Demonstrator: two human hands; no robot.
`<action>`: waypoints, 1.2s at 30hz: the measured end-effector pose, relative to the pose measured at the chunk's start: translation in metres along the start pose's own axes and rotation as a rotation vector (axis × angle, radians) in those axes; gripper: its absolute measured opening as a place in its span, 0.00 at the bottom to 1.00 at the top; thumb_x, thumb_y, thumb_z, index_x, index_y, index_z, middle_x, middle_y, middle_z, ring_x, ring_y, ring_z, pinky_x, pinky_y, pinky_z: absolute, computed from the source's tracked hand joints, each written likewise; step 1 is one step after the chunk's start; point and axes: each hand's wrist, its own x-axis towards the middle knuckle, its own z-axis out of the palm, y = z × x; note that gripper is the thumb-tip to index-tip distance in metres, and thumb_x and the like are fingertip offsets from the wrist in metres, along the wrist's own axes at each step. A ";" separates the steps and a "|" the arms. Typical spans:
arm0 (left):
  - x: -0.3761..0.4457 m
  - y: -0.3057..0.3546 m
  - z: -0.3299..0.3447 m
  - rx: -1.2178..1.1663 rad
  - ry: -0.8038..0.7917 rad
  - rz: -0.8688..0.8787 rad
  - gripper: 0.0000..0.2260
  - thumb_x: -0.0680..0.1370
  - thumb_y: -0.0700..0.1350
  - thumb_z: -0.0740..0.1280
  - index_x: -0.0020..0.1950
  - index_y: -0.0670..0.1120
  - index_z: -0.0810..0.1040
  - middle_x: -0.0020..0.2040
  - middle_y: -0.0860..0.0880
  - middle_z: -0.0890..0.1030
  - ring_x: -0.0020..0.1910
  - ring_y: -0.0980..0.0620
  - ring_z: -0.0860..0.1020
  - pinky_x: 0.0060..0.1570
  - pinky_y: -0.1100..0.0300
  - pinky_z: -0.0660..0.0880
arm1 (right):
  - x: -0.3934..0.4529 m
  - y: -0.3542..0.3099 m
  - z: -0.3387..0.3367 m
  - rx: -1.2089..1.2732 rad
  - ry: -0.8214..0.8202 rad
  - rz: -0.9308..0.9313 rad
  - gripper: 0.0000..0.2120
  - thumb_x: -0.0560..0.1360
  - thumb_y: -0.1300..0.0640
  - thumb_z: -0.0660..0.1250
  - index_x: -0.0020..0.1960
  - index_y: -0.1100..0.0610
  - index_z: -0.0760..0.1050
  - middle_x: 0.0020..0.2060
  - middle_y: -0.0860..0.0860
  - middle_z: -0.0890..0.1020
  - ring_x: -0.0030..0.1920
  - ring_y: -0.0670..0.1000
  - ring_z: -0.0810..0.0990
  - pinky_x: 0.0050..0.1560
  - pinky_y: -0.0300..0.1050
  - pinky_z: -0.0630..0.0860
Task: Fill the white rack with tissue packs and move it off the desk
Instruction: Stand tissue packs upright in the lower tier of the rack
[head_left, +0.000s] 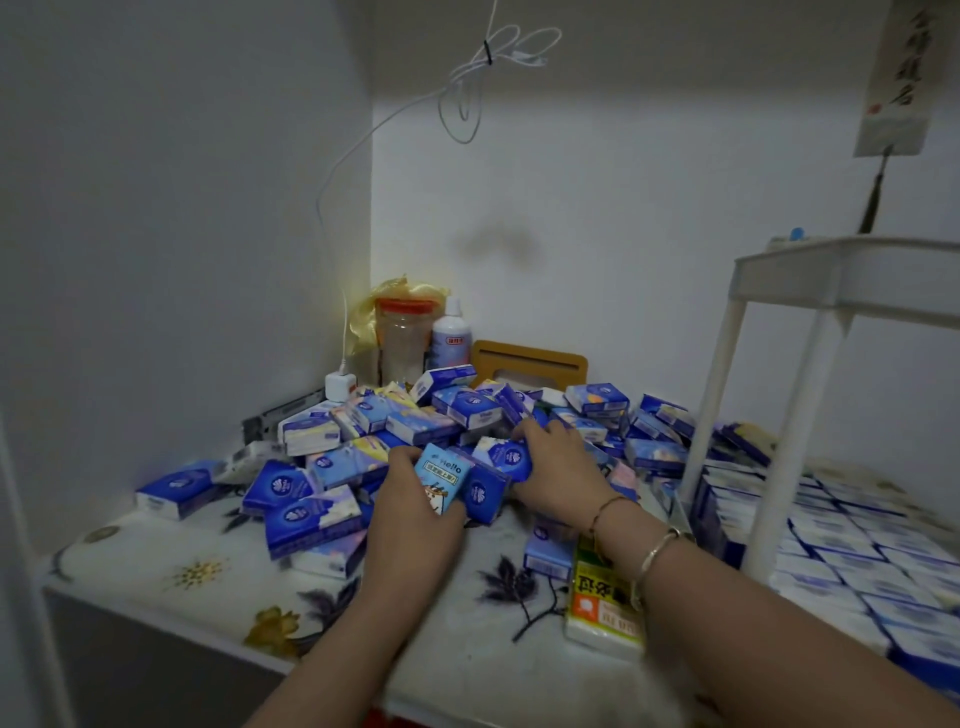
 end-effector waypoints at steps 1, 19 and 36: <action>0.000 0.000 0.000 0.010 -0.016 -0.002 0.24 0.70 0.40 0.71 0.57 0.52 0.61 0.51 0.49 0.75 0.48 0.49 0.77 0.45 0.51 0.79 | -0.002 -0.001 -0.001 0.053 -0.039 0.016 0.28 0.71 0.47 0.70 0.66 0.52 0.64 0.61 0.57 0.67 0.63 0.59 0.67 0.62 0.50 0.69; -0.012 0.010 -0.007 -0.293 0.012 0.180 0.27 0.79 0.51 0.63 0.71 0.66 0.51 0.68 0.50 0.67 0.58 0.53 0.75 0.55 0.50 0.77 | -0.021 -0.022 -0.016 0.722 0.058 0.202 0.21 0.70 0.58 0.72 0.56 0.52 0.64 0.48 0.50 0.74 0.48 0.51 0.77 0.41 0.43 0.75; -0.013 0.028 -0.021 -0.845 -0.307 -0.273 0.18 0.72 0.43 0.72 0.61 0.40 0.76 0.50 0.41 0.83 0.39 0.50 0.83 0.31 0.61 0.78 | -0.050 -0.021 -0.041 0.603 -0.217 0.154 0.11 0.75 0.49 0.65 0.54 0.54 0.76 0.50 0.50 0.79 0.51 0.49 0.78 0.56 0.49 0.76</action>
